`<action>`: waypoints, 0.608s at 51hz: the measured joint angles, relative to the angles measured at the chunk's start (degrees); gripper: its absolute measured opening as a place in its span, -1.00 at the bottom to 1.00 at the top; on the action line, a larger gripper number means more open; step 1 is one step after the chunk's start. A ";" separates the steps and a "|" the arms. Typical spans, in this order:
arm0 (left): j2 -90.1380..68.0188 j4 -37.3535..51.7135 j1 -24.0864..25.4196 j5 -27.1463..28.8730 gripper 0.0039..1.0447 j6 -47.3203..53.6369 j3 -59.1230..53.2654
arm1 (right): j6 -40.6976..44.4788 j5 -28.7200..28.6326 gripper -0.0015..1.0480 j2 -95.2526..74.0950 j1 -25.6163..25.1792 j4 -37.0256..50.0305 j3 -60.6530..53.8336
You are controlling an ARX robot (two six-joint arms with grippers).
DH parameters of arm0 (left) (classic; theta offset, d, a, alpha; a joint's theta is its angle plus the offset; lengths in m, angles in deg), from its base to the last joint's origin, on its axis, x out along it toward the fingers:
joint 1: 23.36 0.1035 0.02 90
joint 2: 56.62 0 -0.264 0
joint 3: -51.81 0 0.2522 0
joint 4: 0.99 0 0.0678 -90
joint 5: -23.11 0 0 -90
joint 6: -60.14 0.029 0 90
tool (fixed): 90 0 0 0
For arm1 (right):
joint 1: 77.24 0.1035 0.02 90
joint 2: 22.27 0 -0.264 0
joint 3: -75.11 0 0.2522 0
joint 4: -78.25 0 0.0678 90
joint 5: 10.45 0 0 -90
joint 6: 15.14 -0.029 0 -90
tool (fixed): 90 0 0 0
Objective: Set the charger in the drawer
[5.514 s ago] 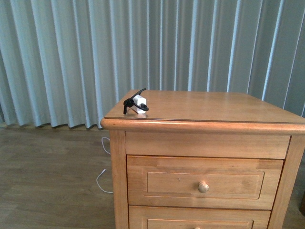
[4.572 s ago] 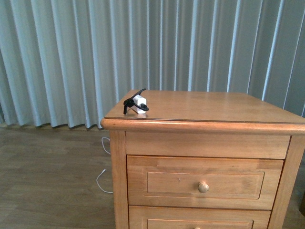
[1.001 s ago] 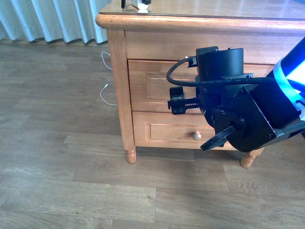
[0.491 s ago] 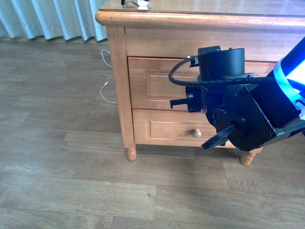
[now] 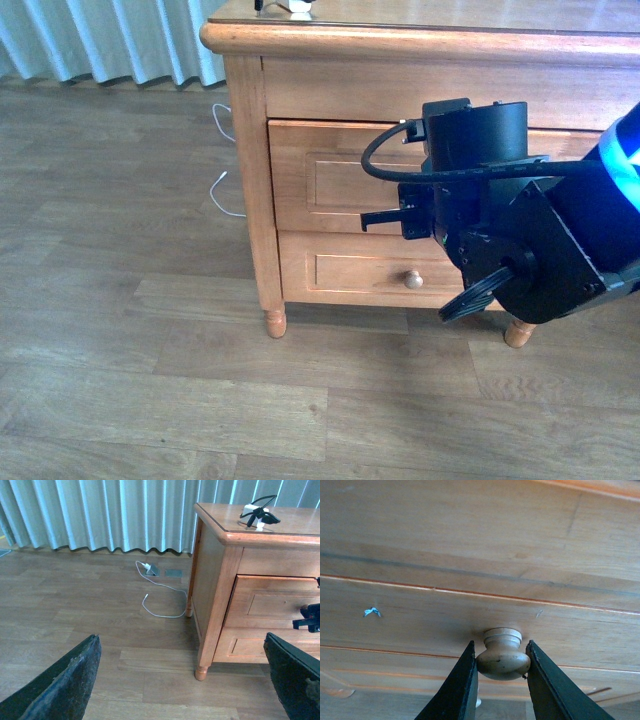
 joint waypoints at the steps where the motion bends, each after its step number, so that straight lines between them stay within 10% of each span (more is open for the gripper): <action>1: 0.00 0.00 0.00 0.00 0.89 0.00 0.00 | -0.22 -0.04 -0.55 0.39 0.07 -0.17 -0.57; 31: 0.00 0.00 0.00 0.00 0.89 0.00 -0.02 | -8.37 -1.14 -0.56 22.10 4.59 -9.38 -28.00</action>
